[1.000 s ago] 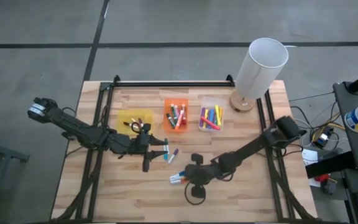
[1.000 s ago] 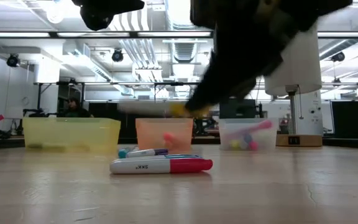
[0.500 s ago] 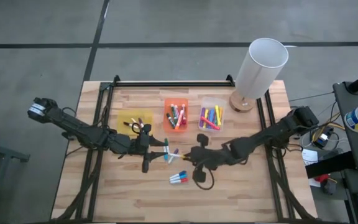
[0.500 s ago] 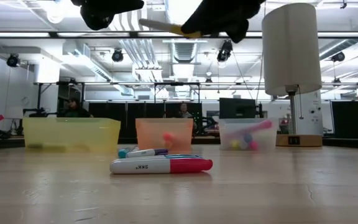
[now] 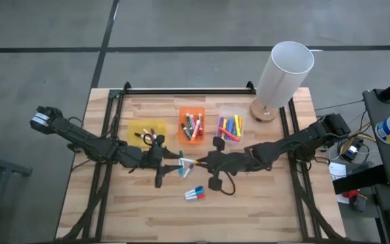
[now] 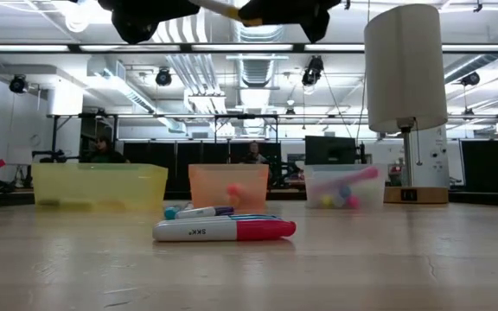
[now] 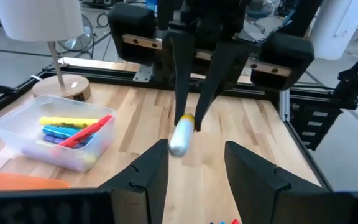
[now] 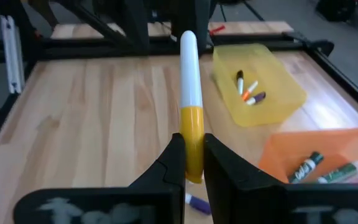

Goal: Pick & Place Markers
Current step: Put the small yellow marker into the transparent yellow bin

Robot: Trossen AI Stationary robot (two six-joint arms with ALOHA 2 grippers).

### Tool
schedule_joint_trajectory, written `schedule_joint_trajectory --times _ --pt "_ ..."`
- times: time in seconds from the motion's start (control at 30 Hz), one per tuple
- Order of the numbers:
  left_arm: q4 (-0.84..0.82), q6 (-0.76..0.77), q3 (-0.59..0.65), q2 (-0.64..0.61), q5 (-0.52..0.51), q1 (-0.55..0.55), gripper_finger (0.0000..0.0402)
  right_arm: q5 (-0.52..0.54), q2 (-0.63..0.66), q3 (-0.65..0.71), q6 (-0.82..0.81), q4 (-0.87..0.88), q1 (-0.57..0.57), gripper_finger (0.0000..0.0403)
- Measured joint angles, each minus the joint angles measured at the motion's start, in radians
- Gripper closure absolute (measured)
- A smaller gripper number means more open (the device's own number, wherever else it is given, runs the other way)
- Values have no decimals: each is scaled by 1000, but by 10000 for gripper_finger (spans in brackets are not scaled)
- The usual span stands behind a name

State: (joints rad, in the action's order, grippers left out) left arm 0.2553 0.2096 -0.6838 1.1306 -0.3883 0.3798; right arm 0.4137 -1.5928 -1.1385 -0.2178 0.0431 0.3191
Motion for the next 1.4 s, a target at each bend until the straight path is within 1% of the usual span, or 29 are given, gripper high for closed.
schedule_joint_trajectory --times 0.07,0.23,0.43,0.57,0.77,0.87,0.97,1.17,1.2,1.3,1.4 --pt "8 0 0 0 2 0 250 -2 1 0 13 -15 1 377" --pt "8 -1 2 0 -39 -1 250 -27 2 0 12 -40 0 377" --pt "69 -11 2 26 -29 -3 250 -31 2 0 16 -74 -21 377" --pt "91 -14 1 44 -29 -5 250 -55 2 0 16 -76 -31 377" --pt "138 -30 0 58 -27 -7 254 -58 2 0 16 -77 -32 377" --pt "140 -32 0 59 -28 -8 267 -58 1 0 16 -77 -32 377" --pt "139 -32 0 59 -28 -10 290 -57 1 0 19 -77 -32 377" --pt "138 -30 0 58 -26 -11 367 -63 1 0 24 -77 -35 377" --pt "138 -29 0 58 -23 -11 375 -64 1 0 30 -77 -35 377" --pt "138 -30 0 58 -25 -11 375 -60 0 0 46 -86 -35 356" --pt "136 -32 0 58 -29 -11 371 -50 0 -1 44 -115 -36 315"
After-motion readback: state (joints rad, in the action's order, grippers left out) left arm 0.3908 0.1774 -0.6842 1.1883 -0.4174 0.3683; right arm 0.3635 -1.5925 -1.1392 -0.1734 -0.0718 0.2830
